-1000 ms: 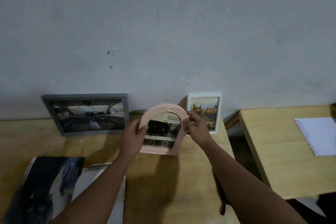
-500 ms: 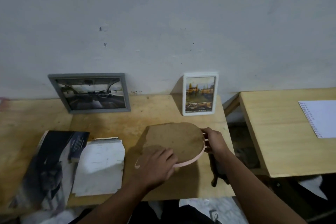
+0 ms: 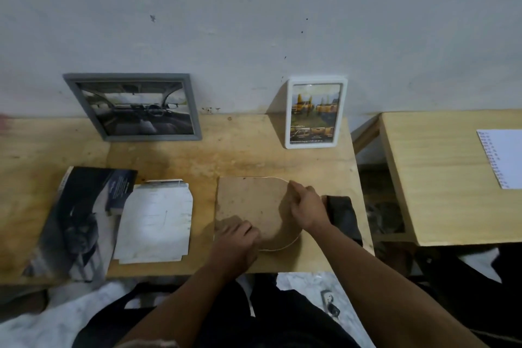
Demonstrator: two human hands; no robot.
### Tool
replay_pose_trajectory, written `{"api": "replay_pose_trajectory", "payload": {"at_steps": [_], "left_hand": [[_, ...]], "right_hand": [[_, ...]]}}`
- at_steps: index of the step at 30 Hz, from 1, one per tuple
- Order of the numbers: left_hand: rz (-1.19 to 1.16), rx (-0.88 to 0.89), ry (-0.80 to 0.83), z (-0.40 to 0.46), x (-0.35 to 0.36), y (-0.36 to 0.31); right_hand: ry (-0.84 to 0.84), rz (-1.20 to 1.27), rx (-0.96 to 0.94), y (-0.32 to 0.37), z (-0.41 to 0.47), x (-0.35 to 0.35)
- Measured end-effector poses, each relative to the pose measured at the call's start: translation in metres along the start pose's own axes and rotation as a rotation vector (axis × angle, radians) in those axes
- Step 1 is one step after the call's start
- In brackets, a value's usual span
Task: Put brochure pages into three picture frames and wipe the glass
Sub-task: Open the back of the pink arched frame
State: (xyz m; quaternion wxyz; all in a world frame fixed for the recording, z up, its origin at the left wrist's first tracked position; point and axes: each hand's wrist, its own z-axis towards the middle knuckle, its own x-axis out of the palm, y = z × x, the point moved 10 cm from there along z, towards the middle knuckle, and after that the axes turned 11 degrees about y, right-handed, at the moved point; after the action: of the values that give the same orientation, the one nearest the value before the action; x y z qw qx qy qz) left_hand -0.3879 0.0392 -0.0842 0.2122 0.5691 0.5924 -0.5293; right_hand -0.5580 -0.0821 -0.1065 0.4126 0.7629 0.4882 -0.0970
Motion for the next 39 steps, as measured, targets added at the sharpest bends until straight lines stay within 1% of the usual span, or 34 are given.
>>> {"api": "replay_pose_trajectory", "payload": {"at_steps": [2,4,6,7,9,11,13,17,21,26,30,39], "left_hand": [[-0.111,-0.123,-0.057,-0.010,-0.005,0.026],[-0.249,-0.295,-0.106,-0.020,-0.011,0.057],[-0.439,-0.472,-0.102,-0.028,-0.010,0.085],[-0.521,-0.528,-0.091,-0.031,-0.007,0.095],[-0.655,-0.585,-0.064,-0.033,-0.003,0.105],[-0.758,-0.609,-0.025,-0.034,0.002,0.106],[-0.812,-0.617,-0.008,-0.033,0.005,0.104],[-0.828,-0.635,-0.040,-0.034,0.005,0.100],[-0.875,-0.670,-0.053,-0.039,0.008,0.101],[-0.994,-0.652,0.052,-0.031,0.014,0.105],[-0.998,-0.660,0.108,-0.029,0.016,0.114],[-0.928,-0.675,0.135,-0.027,0.010,0.105]], "right_hand": [[0.000,-0.083,0.009,-0.005,-0.001,0.005],[-0.010,-0.121,0.034,-0.014,-0.004,0.008],[-0.003,-0.142,0.056,-0.021,-0.007,0.010],[0.004,-0.150,0.065,-0.025,-0.008,0.012],[0.025,-0.176,0.074,-0.029,-0.010,0.016],[0.038,-0.198,0.068,-0.029,-0.010,0.020],[0.046,-0.198,0.056,-0.028,-0.010,0.023],[0.075,-0.160,0.035,-0.026,-0.009,0.025],[0.139,-0.168,0.016,-0.023,-0.004,0.023],[0.169,-0.101,0.049,-0.024,0.003,0.020],[0.157,-0.024,0.106,-0.027,0.008,0.021],[0.098,-0.018,0.178,-0.026,0.014,0.016]]}}
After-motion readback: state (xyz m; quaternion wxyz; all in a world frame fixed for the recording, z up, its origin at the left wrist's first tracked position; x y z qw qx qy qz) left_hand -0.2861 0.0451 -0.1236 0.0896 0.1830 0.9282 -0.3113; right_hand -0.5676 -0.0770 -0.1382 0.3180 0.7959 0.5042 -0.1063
